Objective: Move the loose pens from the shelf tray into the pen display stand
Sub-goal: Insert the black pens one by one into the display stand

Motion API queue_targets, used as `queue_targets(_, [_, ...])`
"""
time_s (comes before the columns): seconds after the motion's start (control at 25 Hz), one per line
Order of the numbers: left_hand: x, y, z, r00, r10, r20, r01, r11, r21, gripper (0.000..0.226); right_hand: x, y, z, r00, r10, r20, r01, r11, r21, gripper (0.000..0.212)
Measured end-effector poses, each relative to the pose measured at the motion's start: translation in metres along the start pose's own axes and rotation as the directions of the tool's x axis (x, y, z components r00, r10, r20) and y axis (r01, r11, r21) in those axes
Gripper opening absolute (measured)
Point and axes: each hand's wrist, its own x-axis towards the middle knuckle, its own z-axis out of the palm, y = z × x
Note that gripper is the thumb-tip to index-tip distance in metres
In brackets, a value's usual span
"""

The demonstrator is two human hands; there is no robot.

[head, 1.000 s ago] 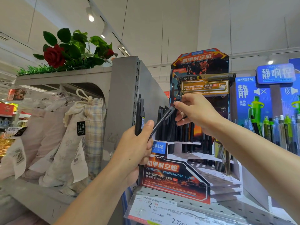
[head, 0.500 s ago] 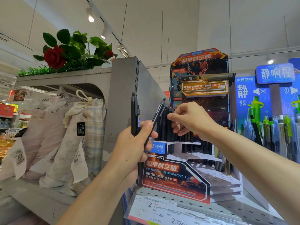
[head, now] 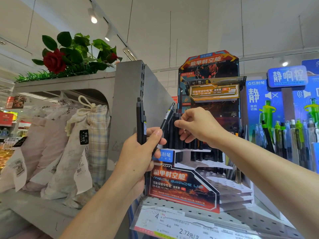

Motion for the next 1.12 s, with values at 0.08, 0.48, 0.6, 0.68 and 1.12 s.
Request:
queue_targets(0.08, [-0.001,0.0,0.0,1.0,-0.002,-0.005,0.002,1.0,-0.004,0.016,0.0,0.0,0.0,1.0,-0.004,0.003,0.004,1.0,-0.005,0.016])
queue_targets(0.48, [-0.004,0.002,-0.001,1.0,0.002,-0.007,-0.002,1.0,-0.013,0.013,0.001,0.002,0.001,0.992,0.093,0.086,-0.097,0.994,0.042,0.021])
queue_targets(0.6, [-0.005,0.003,0.0,1.0,0.001,-0.014,-0.001,1.0,0.005,0.014,-0.003,0.0,-0.001,0.994,0.089,0.066,-0.09,0.996,0.013,0.022])
queue_targets(0.68, [-0.005,0.004,0.0,1.0,0.001,-0.018,0.0,1.0,0.009,0.015,-0.006,-0.004,-0.001,0.994,0.094,0.053,-0.089,0.992,-0.089,0.024])
queue_targets(1.12, [-0.005,0.002,0.008,0.999,-0.045,0.004,0.045,0.998,0.032,0.033,-0.019,-0.025,-0.011,0.938,-0.094,0.335,-0.151,0.757,0.636,0.025])
